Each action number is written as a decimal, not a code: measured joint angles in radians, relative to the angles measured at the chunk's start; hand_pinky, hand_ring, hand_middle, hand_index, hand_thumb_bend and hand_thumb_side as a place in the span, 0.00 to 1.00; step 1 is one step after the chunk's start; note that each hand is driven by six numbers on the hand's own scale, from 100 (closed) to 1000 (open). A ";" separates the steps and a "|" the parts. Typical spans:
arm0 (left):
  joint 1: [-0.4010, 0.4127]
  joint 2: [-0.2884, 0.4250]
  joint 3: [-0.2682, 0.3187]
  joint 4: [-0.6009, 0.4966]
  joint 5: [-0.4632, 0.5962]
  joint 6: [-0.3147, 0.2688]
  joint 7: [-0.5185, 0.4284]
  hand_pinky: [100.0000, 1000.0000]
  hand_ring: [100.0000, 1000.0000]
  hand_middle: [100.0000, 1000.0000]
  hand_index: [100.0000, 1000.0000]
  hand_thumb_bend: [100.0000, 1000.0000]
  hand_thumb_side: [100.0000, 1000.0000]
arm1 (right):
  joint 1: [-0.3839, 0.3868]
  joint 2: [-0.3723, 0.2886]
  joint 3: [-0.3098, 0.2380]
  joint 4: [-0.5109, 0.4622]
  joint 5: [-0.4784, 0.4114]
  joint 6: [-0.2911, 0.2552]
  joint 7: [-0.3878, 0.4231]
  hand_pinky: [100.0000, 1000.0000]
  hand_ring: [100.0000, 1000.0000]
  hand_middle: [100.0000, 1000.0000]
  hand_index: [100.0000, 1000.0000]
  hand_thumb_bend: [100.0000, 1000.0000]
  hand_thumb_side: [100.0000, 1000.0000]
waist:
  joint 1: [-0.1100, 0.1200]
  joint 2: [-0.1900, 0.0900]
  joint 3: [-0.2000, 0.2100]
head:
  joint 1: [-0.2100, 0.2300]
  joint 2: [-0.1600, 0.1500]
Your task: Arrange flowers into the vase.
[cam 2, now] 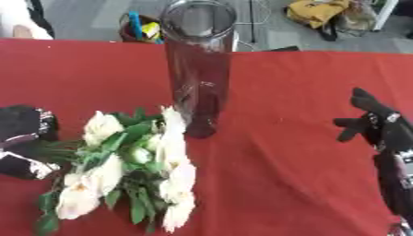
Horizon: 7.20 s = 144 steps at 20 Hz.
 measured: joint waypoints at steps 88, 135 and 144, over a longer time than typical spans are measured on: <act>-0.434 -0.137 0.117 -0.098 1.348 0.327 0.606 0.00 0.00 0.00 0.00 0.02 0.65 | -0.027 -0.036 0.013 0.000 -0.090 -0.027 -0.022 0.70 0.98 0.39 0.81 0.00 1.00 | 0.003 -0.052 -0.060 | -0.005 -0.005; -0.658 -0.310 0.120 -0.116 1.308 0.143 0.619 0.00 0.00 0.00 0.00 0.37 0.48 | -0.053 -0.036 0.067 0.000 -0.133 -0.013 0.065 0.70 1.00 0.38 0.82 0.00 1.00 | 0.049 0.003 -0.183 | 0.098 -0.088; -0.627 -0.309 0.113 -0.094 1.253 0.166 0.591 0.00 0.00 0.00 0.00 0.35 0.49 | -0.053 -0.036 0.067 0.000 -0.135 -0.009 0.069 0.71 1.00 0.38 0.82 0.00 1.00 | 0.053 0.005 -0.181 | 0.077 -0.140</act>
